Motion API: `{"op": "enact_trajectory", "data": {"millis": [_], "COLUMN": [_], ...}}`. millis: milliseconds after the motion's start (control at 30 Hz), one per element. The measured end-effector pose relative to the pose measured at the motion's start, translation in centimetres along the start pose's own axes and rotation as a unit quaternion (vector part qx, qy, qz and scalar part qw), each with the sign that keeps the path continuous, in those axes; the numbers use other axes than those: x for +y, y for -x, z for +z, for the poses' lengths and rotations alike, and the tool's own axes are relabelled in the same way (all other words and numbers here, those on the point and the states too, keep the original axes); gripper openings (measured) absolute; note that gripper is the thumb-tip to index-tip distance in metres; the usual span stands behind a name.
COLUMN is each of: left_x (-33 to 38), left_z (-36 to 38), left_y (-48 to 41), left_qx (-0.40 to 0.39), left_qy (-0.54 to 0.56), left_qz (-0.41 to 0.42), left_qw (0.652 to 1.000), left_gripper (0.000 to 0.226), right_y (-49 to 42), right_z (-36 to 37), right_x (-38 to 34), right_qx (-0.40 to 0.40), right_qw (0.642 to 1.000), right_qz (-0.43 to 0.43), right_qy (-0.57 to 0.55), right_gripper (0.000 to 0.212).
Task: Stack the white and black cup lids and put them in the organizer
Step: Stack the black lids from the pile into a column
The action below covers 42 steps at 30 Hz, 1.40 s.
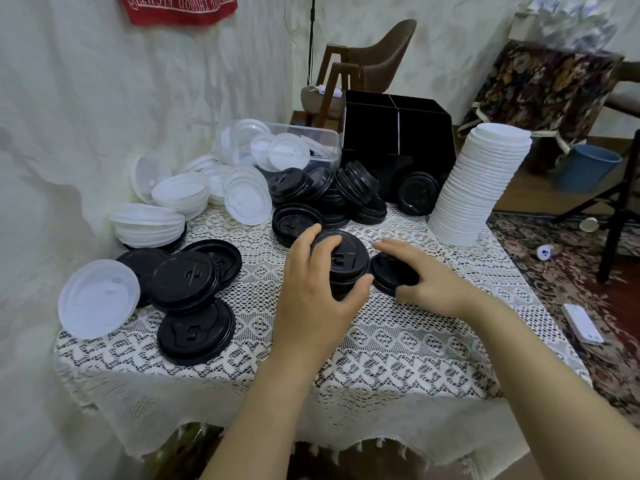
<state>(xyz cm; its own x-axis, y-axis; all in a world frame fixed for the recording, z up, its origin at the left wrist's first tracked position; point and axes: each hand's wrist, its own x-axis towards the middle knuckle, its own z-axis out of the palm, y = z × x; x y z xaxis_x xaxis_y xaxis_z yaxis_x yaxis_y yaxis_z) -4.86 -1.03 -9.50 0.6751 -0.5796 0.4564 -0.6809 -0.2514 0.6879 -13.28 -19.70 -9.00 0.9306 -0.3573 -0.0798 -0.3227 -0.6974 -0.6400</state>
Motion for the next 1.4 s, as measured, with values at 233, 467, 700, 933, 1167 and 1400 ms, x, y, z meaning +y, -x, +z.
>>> {"op": "enact_trajectory", "data": {"millis": [233,467,700,933,1167,1400], "left_x": [-0.1,-0.1,0.0,0.0,-0.2,-0.2], "left_z": [0.0,0.0,0.0,0.0,0.0,0.1], "left_y": [0.0,0.0,0.1,0.0,0.0,0.1], "left_qx": [0.001,-0.002,-0.003,0.002,-0.006,-0.006], "left_qy": [0.001,0.005,0.006,0.006,0.009,0.011], "left_qz": [0.002,0.0,-0.002,-0.006,-0.01,-0.012], "left_qw": [1.0,1.0,1.0,1.0,1.0,1.0], "left_gripper": [0.06,0.066,0.06,0.06,0.061,0.061], "right_y": [-0.6,0.4,0.8,0.9,1.1,1.9], "right_z": [0.7,-0.1,0.5,0.6,0.1,-0.2], "right_x": [0.5,1.1,1.7,1.7,2.2,2.1], "right_qx": [0.105,0.003,0.042,0.065,0.031,0.013], "right_qw": [0.989,0.999,0.998,0.996,0.999,1.0], "right_qz": [0.044,0.005,0.024,0.029,0.021,0.006], "right_qy": [0.095,0.032,0.043,0.061,0.021,-0.023], "right_gripper": [0.069,0.081,0.082,0.086,0.089,0.082]}}
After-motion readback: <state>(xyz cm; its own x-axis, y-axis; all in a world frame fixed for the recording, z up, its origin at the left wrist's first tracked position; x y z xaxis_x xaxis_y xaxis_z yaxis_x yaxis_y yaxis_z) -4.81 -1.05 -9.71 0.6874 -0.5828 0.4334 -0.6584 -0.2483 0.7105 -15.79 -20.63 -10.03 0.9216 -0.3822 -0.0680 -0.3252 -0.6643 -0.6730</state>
